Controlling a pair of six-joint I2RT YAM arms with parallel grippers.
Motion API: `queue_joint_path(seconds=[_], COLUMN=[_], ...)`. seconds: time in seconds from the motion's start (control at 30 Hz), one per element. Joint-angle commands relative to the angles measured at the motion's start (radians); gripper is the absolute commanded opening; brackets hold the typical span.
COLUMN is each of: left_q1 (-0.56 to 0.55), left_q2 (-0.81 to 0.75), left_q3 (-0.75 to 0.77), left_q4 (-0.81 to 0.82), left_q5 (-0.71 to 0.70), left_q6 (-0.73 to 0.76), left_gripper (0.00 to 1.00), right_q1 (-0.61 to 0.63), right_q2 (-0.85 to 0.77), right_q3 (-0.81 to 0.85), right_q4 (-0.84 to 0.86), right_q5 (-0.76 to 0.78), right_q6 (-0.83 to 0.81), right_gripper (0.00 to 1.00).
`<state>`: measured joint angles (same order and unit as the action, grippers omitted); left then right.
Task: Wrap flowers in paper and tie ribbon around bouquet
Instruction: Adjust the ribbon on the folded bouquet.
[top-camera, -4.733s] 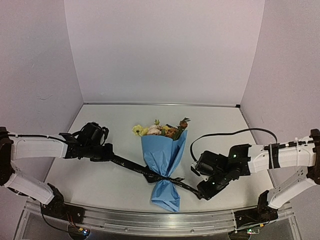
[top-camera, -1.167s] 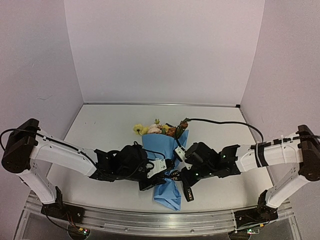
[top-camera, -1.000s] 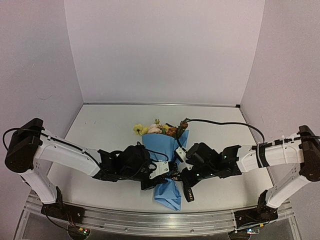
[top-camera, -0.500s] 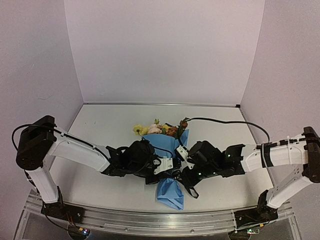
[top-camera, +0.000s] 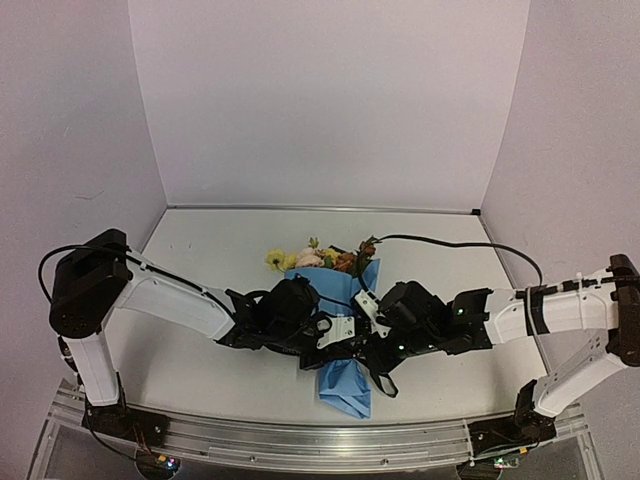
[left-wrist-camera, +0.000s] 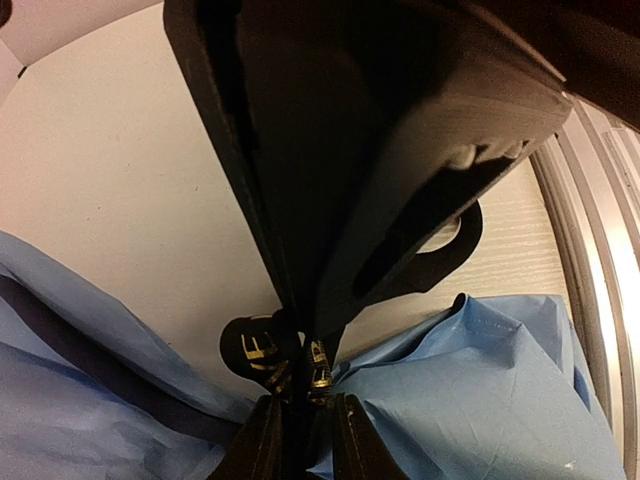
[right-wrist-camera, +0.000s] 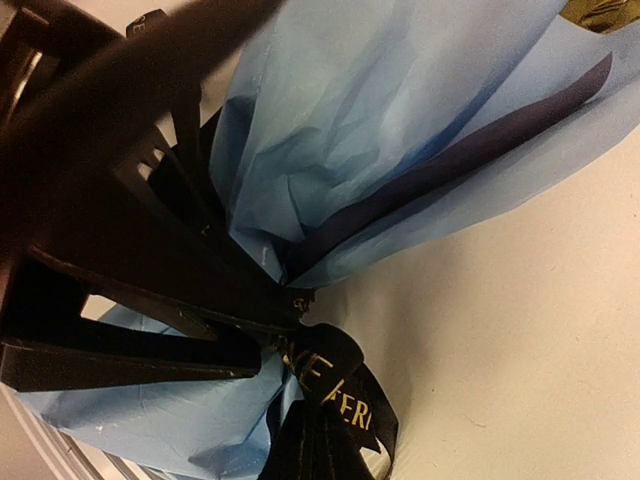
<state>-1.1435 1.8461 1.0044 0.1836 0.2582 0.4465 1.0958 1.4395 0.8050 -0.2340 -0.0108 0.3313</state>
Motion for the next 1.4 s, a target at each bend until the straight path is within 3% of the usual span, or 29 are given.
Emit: queue_joint_path(seconds=[0.0, 0.2, 0.43, 1.37], left_q1=[0.001, 0.001, 0.002, 0.003], left_q2=[0.033, 0.054, 0.039, 0.035], left_q3=[0.031, 0.011, -0.031, -0.057], left_q4=[-0.013, -0.005, 0.009, -0.03], left_q5=[0.012, -0.037, -0.053, -0.049], left_q6=[-0.014, -0.034, -0.05, -0.03], left_gripper=[0.17, 0.12, 0.1, 0.02], right_q1=[0.002, 0.002, 0.002, 0.001], right_q2=[-0.048, -0.077, -0.123, -0.189], right_q3=[-0.02, -0.021, -0.011, -0.092], right_q4=[-0.001, -0.036, -0.179, -0.239], right_q5=[0.043, 0.034, 0.151, 0.361], right_q6=[0.005, -0.001, -0.052, -0.127], right_gripper=[0.0, 0.0, 0.0, 0.0])
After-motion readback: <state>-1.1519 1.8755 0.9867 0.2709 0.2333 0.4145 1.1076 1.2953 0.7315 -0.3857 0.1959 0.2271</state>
